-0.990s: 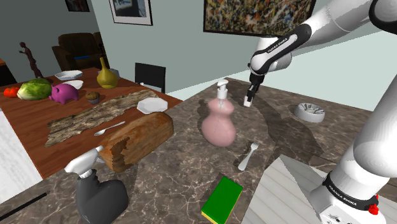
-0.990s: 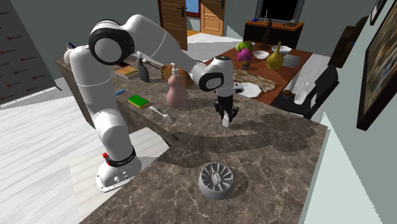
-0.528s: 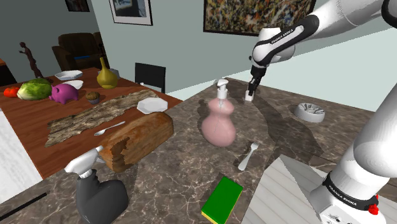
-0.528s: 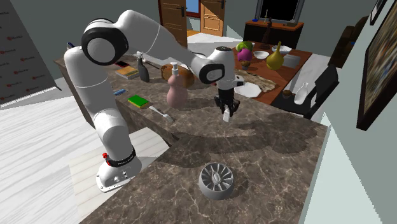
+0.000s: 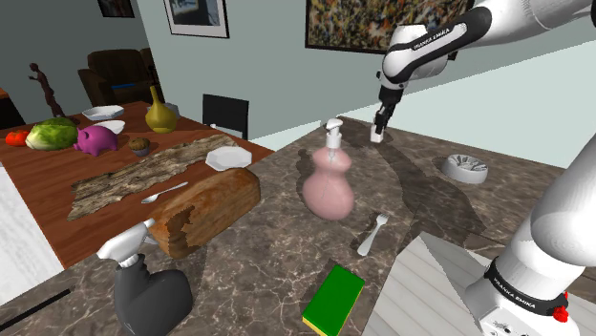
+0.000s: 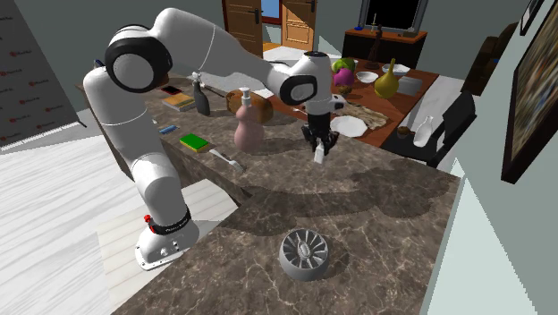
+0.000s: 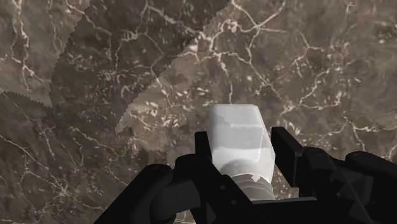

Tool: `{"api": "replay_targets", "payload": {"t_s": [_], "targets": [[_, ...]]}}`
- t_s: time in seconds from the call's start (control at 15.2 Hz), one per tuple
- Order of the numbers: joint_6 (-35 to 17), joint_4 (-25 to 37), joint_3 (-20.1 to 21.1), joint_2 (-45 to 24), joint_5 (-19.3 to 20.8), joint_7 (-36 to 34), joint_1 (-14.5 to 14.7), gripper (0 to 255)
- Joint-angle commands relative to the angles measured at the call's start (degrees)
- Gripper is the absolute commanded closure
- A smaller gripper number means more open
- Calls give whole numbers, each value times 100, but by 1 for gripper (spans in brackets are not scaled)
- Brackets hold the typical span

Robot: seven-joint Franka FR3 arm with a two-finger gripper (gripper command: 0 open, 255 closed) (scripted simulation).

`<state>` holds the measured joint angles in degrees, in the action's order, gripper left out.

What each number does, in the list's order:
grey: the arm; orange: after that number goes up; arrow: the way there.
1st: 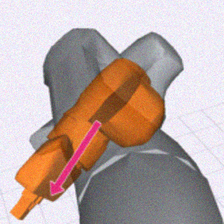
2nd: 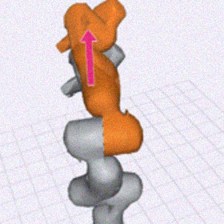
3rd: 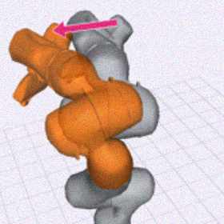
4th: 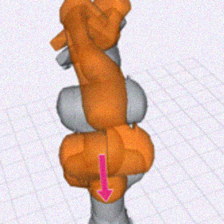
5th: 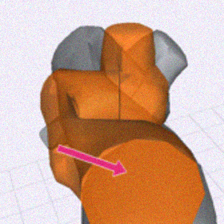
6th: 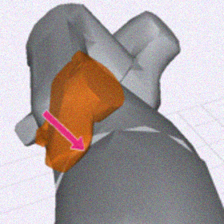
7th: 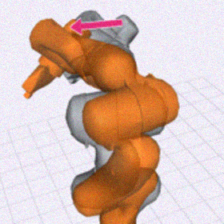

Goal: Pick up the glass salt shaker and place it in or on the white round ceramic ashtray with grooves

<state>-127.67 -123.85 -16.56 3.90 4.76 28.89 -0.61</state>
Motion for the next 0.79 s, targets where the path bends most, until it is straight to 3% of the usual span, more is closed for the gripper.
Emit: {"api": "replay_targets", "payload": {"t_s": [0.0,0.2,0.73], "targets": [[156,104,7,50,9,-5,4,255],[312,207,13,104,20,-8,6,255],[289,-693,-480,1078,342,755,-463,255]]}}
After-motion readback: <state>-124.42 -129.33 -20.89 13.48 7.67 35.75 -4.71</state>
